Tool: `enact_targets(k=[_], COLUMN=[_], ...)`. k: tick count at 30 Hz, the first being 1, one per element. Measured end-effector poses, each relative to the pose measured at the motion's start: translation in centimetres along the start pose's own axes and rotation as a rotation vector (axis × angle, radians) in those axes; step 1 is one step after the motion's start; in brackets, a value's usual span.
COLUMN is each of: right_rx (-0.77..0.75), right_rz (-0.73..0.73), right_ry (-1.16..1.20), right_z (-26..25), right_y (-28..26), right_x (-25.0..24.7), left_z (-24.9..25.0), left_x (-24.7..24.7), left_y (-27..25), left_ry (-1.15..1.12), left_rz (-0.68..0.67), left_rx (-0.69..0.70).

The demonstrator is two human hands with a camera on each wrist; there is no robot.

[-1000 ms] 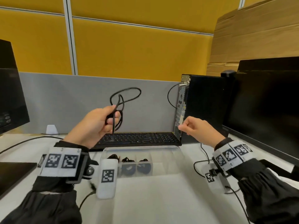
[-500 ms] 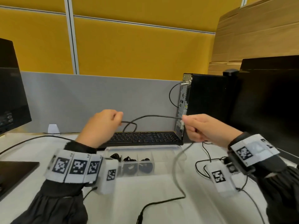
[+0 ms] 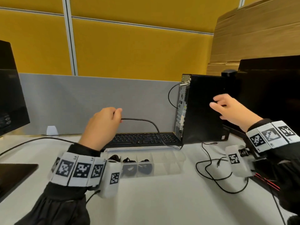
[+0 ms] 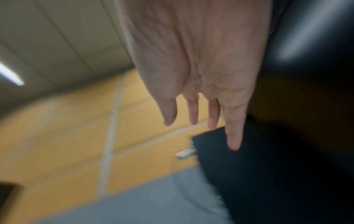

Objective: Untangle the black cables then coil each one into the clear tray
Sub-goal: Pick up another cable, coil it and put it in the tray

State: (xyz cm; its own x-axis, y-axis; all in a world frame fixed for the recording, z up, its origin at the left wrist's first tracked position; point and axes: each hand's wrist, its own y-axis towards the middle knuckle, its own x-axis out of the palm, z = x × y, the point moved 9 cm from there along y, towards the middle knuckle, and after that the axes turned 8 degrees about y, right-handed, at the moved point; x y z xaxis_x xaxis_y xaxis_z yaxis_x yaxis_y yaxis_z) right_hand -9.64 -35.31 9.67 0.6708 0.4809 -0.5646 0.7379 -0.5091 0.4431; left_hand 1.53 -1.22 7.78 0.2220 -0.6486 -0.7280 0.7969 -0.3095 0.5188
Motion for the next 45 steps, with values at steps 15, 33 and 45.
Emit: enact_targets(k=[15, 33, 45], right_rx=[-0.533, -0.724, -0.404], right_rz=[0.007, -0.049, -0.546], right_ry=[0.336, -0.089, -0.324], right_z=[-13.1, -17.1, -12.7], right_y=[-8.0, -10.8, -10.7], right_x=[10.9, 11.3, 15.9], left_z=[1.8, 2.5, 4.3], left_x=[3.2, -1.2, -1.6], left_y=[-1.3, -1.5, -2.0], left_ry=[-0.523, -0.333, -1.533], left_rz=[-0.410, 0.192, -0.122], left_rx=[0.047, 0.366, 0.241])
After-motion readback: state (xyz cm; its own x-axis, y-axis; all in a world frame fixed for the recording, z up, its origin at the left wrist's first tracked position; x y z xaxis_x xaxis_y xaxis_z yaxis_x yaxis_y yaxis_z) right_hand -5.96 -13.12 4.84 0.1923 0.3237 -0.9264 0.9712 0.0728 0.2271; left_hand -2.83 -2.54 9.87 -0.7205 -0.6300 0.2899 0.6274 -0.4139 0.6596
